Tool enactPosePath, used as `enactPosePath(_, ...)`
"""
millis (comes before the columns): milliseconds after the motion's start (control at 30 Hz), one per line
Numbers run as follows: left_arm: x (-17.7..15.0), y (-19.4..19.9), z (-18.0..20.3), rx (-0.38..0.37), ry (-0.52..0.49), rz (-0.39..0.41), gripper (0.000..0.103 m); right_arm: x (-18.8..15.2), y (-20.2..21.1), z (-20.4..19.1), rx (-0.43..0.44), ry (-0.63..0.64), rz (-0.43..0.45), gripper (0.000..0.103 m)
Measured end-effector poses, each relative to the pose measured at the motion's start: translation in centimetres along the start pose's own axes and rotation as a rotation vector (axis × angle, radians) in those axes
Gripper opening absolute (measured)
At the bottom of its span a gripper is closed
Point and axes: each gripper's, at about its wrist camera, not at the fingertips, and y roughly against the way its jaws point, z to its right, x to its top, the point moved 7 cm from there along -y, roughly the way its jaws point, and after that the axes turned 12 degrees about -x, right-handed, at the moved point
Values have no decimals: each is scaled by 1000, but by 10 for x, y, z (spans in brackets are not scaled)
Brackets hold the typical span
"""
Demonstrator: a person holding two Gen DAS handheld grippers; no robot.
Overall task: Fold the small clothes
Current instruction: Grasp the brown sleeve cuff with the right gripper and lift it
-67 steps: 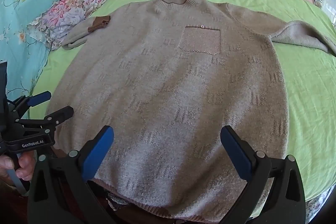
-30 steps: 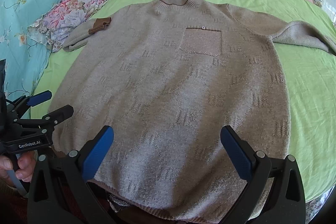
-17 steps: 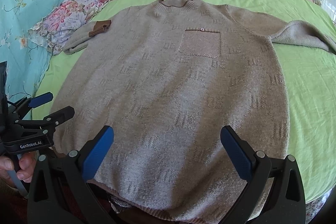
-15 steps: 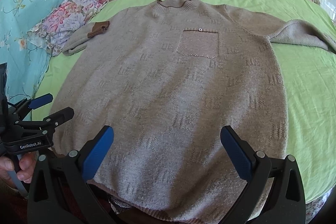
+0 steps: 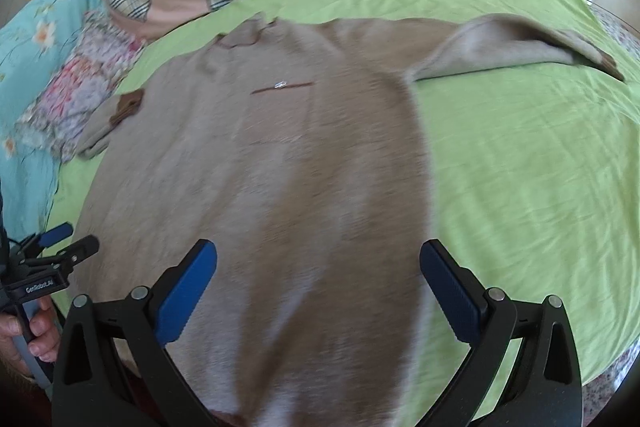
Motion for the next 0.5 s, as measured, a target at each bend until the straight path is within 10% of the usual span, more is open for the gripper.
enactPosePath(500,46,-36,7,17,7,-21,95,62,-31,161,-133,-332,4,101)
